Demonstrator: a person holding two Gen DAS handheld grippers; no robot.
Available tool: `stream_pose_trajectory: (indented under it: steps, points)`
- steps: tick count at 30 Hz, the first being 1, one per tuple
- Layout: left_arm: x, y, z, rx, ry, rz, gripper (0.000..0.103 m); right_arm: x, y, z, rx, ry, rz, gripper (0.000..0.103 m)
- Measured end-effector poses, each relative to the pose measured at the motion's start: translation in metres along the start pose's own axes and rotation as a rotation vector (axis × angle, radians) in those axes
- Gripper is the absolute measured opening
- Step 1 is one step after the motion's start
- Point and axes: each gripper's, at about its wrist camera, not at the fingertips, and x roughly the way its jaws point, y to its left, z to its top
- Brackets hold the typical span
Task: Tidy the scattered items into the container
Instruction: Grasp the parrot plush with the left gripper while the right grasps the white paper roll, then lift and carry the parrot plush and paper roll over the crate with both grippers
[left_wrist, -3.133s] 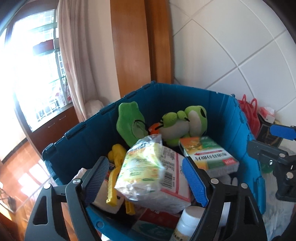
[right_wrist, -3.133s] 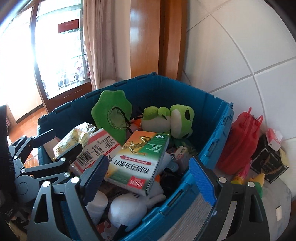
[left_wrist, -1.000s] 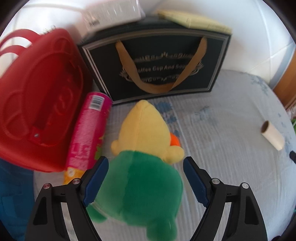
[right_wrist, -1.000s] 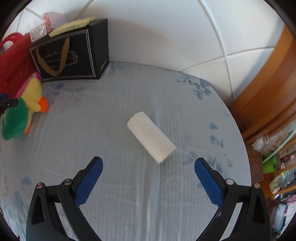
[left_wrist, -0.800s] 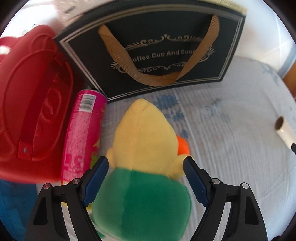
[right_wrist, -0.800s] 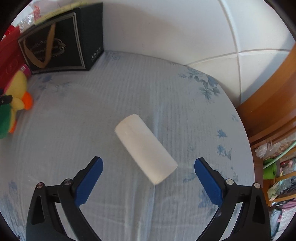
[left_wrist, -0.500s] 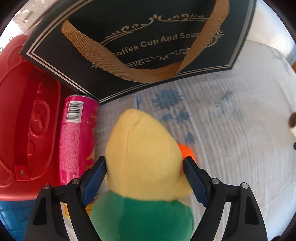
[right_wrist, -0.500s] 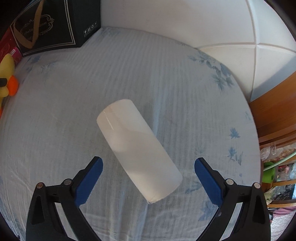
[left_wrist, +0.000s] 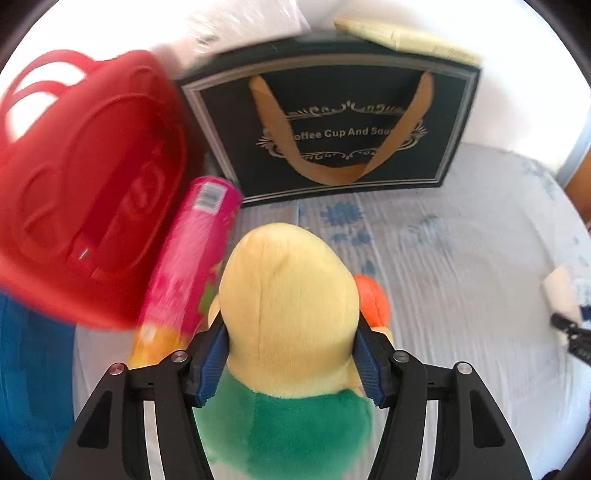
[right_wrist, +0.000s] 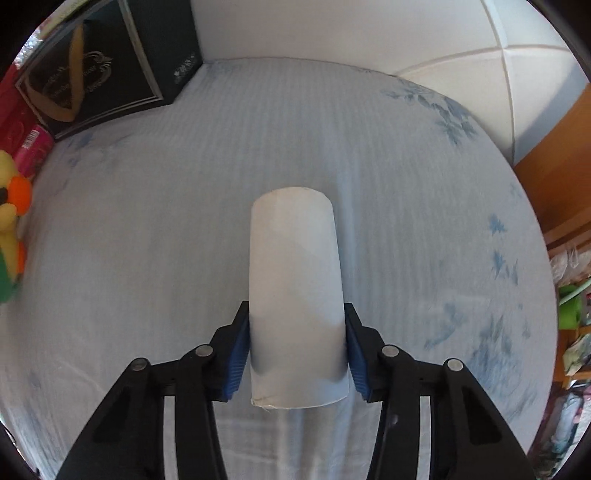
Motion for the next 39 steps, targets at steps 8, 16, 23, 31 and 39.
stream_pose_trajectory:
  steps: [8, 16, 23, 31, 39]
  points:
    - [-0.064, 0.022, -0.037, -0.06, -0.143, -0.062, 0.058, -0.048, 0.038, -0.044, 0.023, -0.094, 0.097, 0.045]
    - [-0.123, 0.039, -0.055, -0.07, -0.272, -0.062, 0.058, -0.11, 0.07, -0.06, -0.019, -0.193, 0.146, 0.045]
    - [-0.197, 0.069, -0.077, -0.11, -0.393, -0.034, 0.058, -0.187, 0.113, -0.066, -0.105, -0.32, 0.175, 0.045]
    - [-0.288, 0.133, -0.099, -0.179, -0.529, 0.078, 0.058, -0.276, 0.19, -0.066, -0.256, -0.472, 0.267, 0.045]
    - [-0.37, 0.256, -0.117, -0.271, -0.658, 0.174, 0.058, -0.369, 0.318, -0.074, -0.418, -0.614, 0.379, 0.045]
